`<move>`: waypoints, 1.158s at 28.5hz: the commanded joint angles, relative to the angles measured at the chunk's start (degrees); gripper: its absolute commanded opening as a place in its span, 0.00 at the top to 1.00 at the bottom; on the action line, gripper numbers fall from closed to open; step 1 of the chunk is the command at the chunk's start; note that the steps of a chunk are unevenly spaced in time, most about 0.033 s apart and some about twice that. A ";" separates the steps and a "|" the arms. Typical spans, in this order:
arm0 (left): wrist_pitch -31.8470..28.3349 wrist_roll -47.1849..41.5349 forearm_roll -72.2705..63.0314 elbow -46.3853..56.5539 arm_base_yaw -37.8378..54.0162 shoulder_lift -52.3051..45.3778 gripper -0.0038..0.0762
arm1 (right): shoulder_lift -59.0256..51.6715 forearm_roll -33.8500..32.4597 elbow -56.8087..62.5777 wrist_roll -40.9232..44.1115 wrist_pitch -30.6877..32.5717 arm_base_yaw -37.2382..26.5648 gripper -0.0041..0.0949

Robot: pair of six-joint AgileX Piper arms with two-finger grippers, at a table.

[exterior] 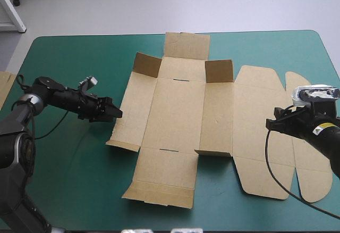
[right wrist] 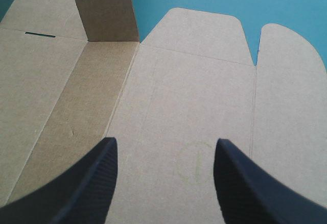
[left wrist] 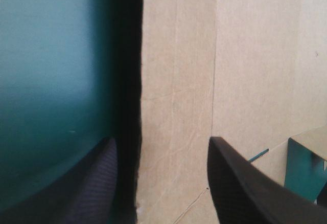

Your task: Fold the box

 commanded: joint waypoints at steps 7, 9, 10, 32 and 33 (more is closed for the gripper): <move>6.04 -0.07 -2.51 1.35 -3.63 -0.22 0.46 | -0.16 0.65 -2.18 -0.46 -3.26 -0.41 0.42; 6.04 1.11 -4.04 2.78 -3.72 -0.22 0.46 | -0.16 0.65 -2.18 -0.46 -3.26 -0.41 0.42; 6.04 1.39 -4.43 3.39 -3.72 -0.22 0.46 | -0.16 0.65 -2.18 -0.46 -3.26 -0.41 0.42; 5.11 5.22 -7.46 3.73 -7.07 -1.79 0.96 | -0.16 0.42 -2.18 -0.46 -4.07 -0.41 0.42; 5.11 5.22 -7.05 3.07 -7.53 -2.33 0.96 | -0.16 0.42 -2.18 -0.46 -4.07 -0.41 0.42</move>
